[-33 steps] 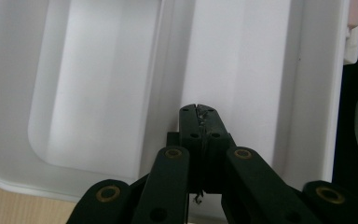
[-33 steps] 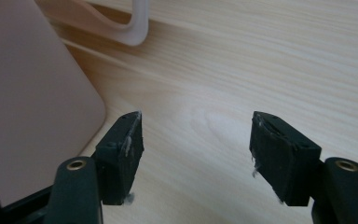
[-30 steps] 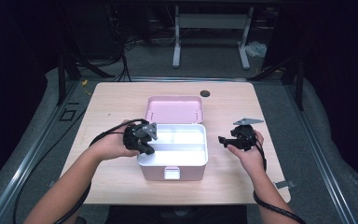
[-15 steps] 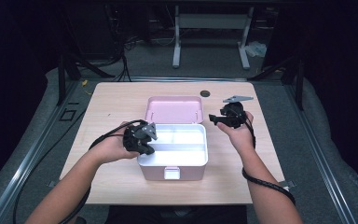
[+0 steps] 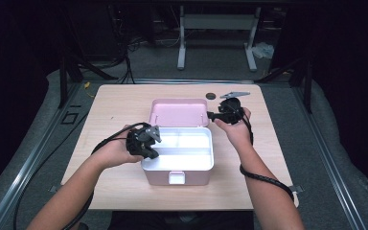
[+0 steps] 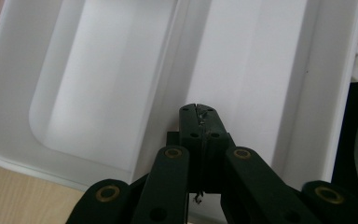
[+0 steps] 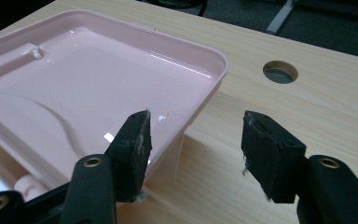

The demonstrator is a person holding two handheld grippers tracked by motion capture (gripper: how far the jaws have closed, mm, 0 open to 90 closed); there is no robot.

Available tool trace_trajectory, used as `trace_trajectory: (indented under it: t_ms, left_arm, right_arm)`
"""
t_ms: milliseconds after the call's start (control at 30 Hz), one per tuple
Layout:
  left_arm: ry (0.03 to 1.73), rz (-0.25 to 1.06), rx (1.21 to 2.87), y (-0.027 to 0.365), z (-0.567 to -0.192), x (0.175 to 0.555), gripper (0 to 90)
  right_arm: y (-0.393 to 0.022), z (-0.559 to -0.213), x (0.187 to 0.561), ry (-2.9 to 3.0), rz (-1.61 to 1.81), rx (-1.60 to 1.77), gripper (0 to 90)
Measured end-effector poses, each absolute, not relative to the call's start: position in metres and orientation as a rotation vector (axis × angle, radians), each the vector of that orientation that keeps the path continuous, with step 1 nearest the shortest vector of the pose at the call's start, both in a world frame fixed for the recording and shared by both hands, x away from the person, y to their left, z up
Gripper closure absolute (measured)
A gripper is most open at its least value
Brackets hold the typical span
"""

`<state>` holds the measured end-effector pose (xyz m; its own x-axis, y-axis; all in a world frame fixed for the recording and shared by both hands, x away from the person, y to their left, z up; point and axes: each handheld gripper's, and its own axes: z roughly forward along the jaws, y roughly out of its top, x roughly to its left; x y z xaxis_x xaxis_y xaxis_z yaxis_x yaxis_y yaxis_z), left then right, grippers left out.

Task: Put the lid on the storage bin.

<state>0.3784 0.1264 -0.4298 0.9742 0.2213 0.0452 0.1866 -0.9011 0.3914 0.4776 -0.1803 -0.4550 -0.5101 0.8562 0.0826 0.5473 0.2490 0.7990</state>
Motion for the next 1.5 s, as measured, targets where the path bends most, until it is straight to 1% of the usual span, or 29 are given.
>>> trace_trajectory:
  t_ms: [333, 567, 667, 700, 900, 1067, 1267, 1367, 1500]
  left_arm:
    - [0.297, 0.118, 2.734, 0.126, -0.429, 0.379, 90.0]
    - [0.294, 0.129, 2.756, 0.123, -0.429, 0.378, 90.0]
    - [0.289, 0.125, 2.763, 0.122, -0.428, 0.379, 90.0]
    - [0.290, 0.125, 2.763, 0.122, -0.428, 0.379, 90.0]
    - [0.305, 0.124, 2.758, 0.123, -0.429, 0.379, 90.0]
    - [0.288, 0.149, 2.777, 0.120, -0.428, 0.377, 90.0]
    - [0.303, 0.133, 2.752, 0.123, -0.429, 0.377, 90.0]
    - [0.301, 0.142, 2.760, 0.122, -0.429, 0.377, 90.0]
    - [0.292, 0.139, 2.768, 0.121, -0.428, 0.378, 90.0]
  right_arm:
    - [-0.161, -0.458, 0.518, 2.146, 1.070, 1.366, 49.8]
    - [-0.152, -0.470, 0.544, 2.195, 0.972, 1.406, 54.8]
    - [-0.150, -0.475, 0.554, 2.216, 0.956, 1.435, 57.6]
    - [-0.149, -0.476, 0.556, 2.225, 0.955, 1.454, 60.3]
    - [-0.145, -0.476, 0.562, 2.221, 0.943, 1.465, 74.0]
    - [-0.142, -0.472, 0.564, 2.216, 0.905, 1.494, 76.9]
    - [-0.140, -0.465, 0.565, 2.208, 0.882, 1.480, 79.2]
    - [-0.141, -0.460, 0.565, 2.194, 0.864, 1.453, 83.4]
    - [-0.141, -0.458, 0.566, 2.207, 0.853, 1.440, 83.9]
